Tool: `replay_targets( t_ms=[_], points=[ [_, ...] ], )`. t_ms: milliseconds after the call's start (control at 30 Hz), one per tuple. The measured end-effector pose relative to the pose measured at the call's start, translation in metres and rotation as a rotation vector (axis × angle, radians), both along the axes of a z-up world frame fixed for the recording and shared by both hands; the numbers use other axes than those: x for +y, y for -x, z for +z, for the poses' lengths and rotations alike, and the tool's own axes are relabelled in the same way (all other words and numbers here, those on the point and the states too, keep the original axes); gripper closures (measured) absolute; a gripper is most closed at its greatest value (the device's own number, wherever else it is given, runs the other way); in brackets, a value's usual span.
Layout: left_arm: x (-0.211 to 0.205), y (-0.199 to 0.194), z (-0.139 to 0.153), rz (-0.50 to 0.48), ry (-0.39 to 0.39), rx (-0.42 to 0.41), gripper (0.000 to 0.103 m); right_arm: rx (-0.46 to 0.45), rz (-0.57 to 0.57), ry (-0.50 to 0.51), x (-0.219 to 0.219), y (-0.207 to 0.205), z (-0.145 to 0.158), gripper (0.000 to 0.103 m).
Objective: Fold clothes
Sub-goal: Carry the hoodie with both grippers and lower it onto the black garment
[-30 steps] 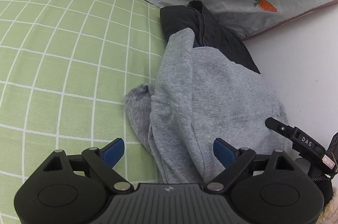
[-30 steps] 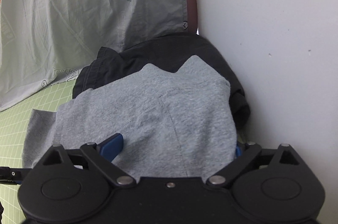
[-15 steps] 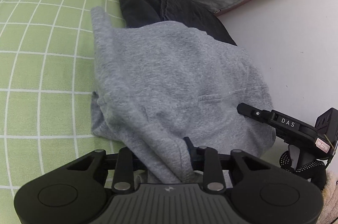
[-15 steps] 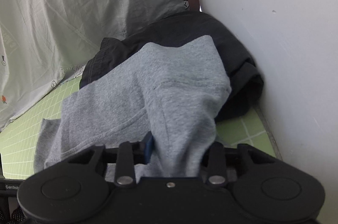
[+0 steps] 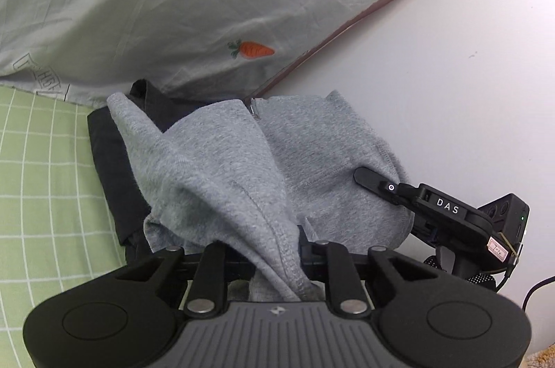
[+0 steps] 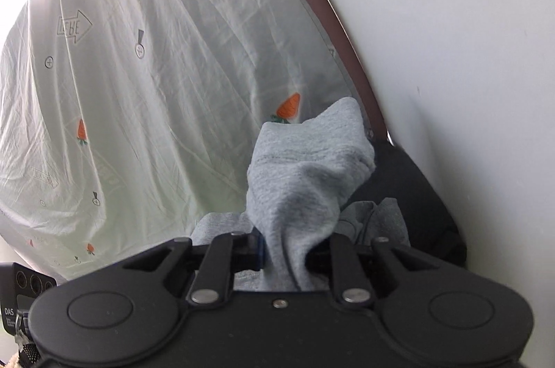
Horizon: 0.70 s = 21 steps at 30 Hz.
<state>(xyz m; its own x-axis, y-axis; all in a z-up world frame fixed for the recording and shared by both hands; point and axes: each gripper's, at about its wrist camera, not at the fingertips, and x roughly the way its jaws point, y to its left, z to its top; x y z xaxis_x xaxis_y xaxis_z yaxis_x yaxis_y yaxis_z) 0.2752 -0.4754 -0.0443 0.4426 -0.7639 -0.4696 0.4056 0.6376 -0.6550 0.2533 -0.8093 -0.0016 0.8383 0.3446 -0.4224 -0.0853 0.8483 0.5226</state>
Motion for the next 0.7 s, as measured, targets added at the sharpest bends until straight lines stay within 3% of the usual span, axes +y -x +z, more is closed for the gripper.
replay_targets(
  t_ms=[100, 167, 200, 233, 300, 367, 433, 500, 567, 633, 700],
  points=[
    [-0.002, -0.019, 0.018, 0.013, 0.029, -0.063, 0.083, -0.080, -0.005, 0.005, -0.004, -0.017, 0.019, 0.085],
    [-0.003, -0.037, 0.018, 0.044, -0.006, -0.084, 0.079, -0.086, -0.036, 0.071, -0.003, -0.036, 0.024, 0.084],
    [-0.005, -0.048, 0.012, 0.092, -0.056, -0.074, 0.075, -0.063, -0.063, 0.130, 0.001, -0.048, 0.021, 0.078],
    [-0.005, -0.057, 0.007, 0.152, -0.117, -0.052, 0.065, -0.039, -0.088, 0.200, 0.004, -0.060, 0.019, 0.061],
    [-0.003, -0.074, -0.007, 0.263, -0.232, -0.021, 0.052, 0.009, -0.132, 0.422, 0.017, -0.081, 0.006, 0.039],
    [0.003, -0.089, -0.021, 0.320, -0.303, 0.008, 0.050, 0.031, -0.156, 0.598, 0.034, -0.093, -0.008, 0.036],
    [0.009, -0.091, -0.033, 0.332, -0.295, 0.045, 0.046, 0.006, -0.157, 0.664, 0.046, -0.095, -0.019, 0.027],
    [0.010, -0.091, -0.045, 0.337, -0.306, 0.077, 0.042, -0.020, -0.145, 0.660, 0.052, -0.093, -0.035, 0.025],
    [0.005, -0.092, -0.061, 0.346, -0.373, 0.099, 0.039, -0.036, -0.131, 0.652, 0.058, -0.091, -0.051, 0.025],
    [0.004, -0.089, -0.076, 0.342, -0.428, 0.105, 0.030, 0.071, -0.118, 0.613, 0.059, -0.099, -0.078, 0.025],
    [0.015, -0.080, -0.090, 0.358, -0.423, 0.110, 0.021, 0.139, -0.125, 0.581, 0.057, -0.104, -0.100, 0.024]
  ],
)
